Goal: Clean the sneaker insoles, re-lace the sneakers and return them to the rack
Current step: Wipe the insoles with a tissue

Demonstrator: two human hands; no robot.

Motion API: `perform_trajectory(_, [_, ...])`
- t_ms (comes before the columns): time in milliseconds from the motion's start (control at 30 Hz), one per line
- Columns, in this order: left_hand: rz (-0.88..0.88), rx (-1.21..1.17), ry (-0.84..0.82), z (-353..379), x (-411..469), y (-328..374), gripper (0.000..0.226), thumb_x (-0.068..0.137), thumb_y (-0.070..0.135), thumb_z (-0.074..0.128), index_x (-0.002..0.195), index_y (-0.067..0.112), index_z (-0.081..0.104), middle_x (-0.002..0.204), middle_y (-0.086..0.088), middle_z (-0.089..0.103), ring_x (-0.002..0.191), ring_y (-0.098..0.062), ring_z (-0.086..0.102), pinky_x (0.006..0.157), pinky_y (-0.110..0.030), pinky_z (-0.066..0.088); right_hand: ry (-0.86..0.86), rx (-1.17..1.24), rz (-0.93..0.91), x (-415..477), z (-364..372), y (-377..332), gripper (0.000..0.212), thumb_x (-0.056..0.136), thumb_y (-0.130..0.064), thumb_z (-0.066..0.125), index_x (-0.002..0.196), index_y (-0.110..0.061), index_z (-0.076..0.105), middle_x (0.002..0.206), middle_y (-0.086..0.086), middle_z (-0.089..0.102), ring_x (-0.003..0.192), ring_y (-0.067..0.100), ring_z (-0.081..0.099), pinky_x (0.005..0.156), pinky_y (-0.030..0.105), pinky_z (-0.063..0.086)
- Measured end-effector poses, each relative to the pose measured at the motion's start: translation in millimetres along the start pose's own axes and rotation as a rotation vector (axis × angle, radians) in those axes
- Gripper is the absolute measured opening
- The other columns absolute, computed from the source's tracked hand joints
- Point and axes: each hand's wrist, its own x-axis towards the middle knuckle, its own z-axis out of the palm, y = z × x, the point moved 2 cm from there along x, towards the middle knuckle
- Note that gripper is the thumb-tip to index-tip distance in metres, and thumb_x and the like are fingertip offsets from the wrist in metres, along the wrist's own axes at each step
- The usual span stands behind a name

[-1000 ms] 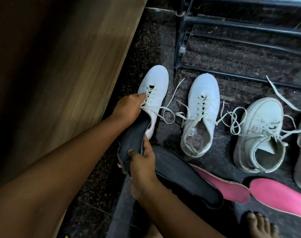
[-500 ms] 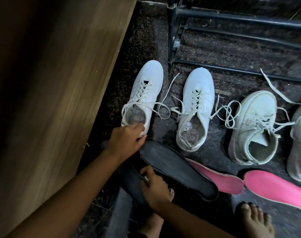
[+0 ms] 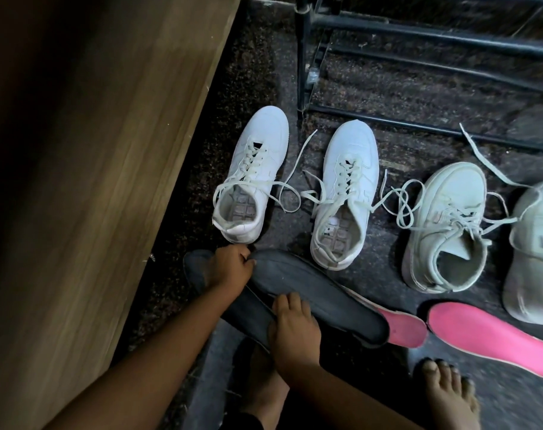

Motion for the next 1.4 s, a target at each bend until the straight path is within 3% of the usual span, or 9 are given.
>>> perform_trajectory(167, [-0.117, -0.480, -0.152, -14, -12, 1, 0.025, 0.085, 0.007, 0.063, 0.069, 0.019, 0.047, 0.068, -0.007, 0.055, 0.072, -0.035, 0.061, 0.065, -0.036, 0.047, 0.054, 0.075, -0.064, 4, -42, 8, 0.030, 0.091, -0.036, 0.046, 0.114, -0.017, 0.044, 0.116, 0.003, 0.053, 0.103, 0.027, 0.057, 0.074, 0.036, 0.044])
perform_trajectory(400, [-0.014, -0.817, -0.164, -124, -99, 51, 0.021, 0.091, -0.008, 0.049, 0.078, 0.007, 0.042, 0.076, -0.013, 0.051, 0.065, -0.016, 0.054, 0.048, -0.026, 0.056, 0.066, -0.316, -0.495, -22, -159, 3, 0.062, 0.058, -0.070, 0.069, 0.090, -0.019, 0.054, 0.086, 0.000, 0.061, 0.070, 0.022, 0.064, 0.046, 0.028, 0.044])
perform_trajectory(533, [0.011, -0.945, -0.146, -198, -153, 89, 0.024, 0.090, -0.014, 0.045, 0.083, 0.009, 0.045, 0.083, -0.011, 0.052, 0.040, -0.017, 0.059, 0.042, -0.027, 0.054, 0.133, -0.380, -0.585, -60, -229, -26, 0.047, 0.082, -0.042, 0.062, 0.113, -0.009, 0.050, 0.111, 0.014, 0.055, 0.094, 0.036, 0.058, 0.063, 0.039, 0.044])
perform_trajectory(700, [0.154, -1.105, -0.221, -300, -253, 151, 0.022, 0.087, -0.008, 0.051, 0.097, 0.012, 0.054, 0.090, -0.017, 0.060, 0.045, -0.023, 0.064, 0.039, -0.033, 0.053, 0.435, -0.314, -0.589, -146, -319, -58, 0.036, 0.080, -0.026, 0.064, 0.112, -0.010, 0.058, 0.107, 0.016, 0.058, 0.090, 0.037, 0.058, 0.061, 0.037, 0.042])
perform_trajectory(800, [0.312, -1.198, -0.325, -335, -331, 174, 0.053, 0.055, 0.009, 0.064, 0.108, 0.014, 0.063, 0.103, -0.017, 0.067, 0.071, -0.026, 0.068, 0.066, -0.050, 0.058, 0.667, -0.311, -0.585, -216, -360, -64, 0.031, 0.065, -0.031, 0.074, 0.093, -0.020, 0.065, 0.084, 0.004, 0.060, 0.069, 0.026, 0.061, 0.048, 0.026, 0.038])
perform_trajectory(867, [0.350, -1.352, -0.463, -340, -376, 185, 0.072, 0.041, 0.022, 0.077, 0.111, 0.010, 0.068, 0.115, -0.020, 0.065, 0.094, -0.034, 0.064, 0.089, -0.061, 0.047, 0.797, -0.331, -0.613, -259, -373, -59, 0.023, 0.068, -0.029, 0.062, 0.090, -0.023, 0.060, 0.080, 0.000, 0.058, 0.068, 0.022, 0.058, 0.048, 0.025, 0.040])
perform_trajectory(1067, [0.055, -1.891, -1.054, -274, -451, 193, 0.096, 0.060, 0.061, 0.068, 0.132, 0.001, 0.051, 0.133, -0.031, 0.049, 0.120, -0.050, 0.048, 0.097, -0.074, 0.027, 0.881, -0.549, -0.739, -366, -365, -11, 0.019, 0.080, -0.043, 0.051, 0.086, -0.025, 0.049, 0.086, -0.004, 0.058, 0.077, 0.017, 0.047, 0.060, 0.030, 0.039])
perform_trajectory(1233, [-0.136, -1.851, -0.970, -246, -484, 196, 0.066, 0.077, 0.045, 0.053, 0.116, -0.008, 0.061, 0.112, -0.030, 0.063, 0.095, -0.043, 0.061, 0.083, -0.070, 0.040, 0.839, -0.611, -0.771, -417, -345, 11, 0.009, 0.088, -0.037, 0.046, 0.089, -0.028, 0.049, 0.095, -0.008, 0.064, 0.081, 0.015, 0.042, 0.070, 0.030, 0.032])
perform_trajectory(1400, [0.076, -1.947, -0.998, -233, -495, 196, 0.055, 0.062, 0.013, 0.056, 0.114, -0.006, 0.063, 0.114, -0.032, 0.061, 0.095, -0.046, 0.062, 0.088, -0.063, 0.044, 0.770, -0.332, -0.659, -430, -341, 25, 0.038, 0.073, -0.029, 0.051, 0.108, -0.025, 0.066, 0.112, -0.006, 0.062, 0.098, 0.016, 0.052, 0.088, 0.035, 0.041])
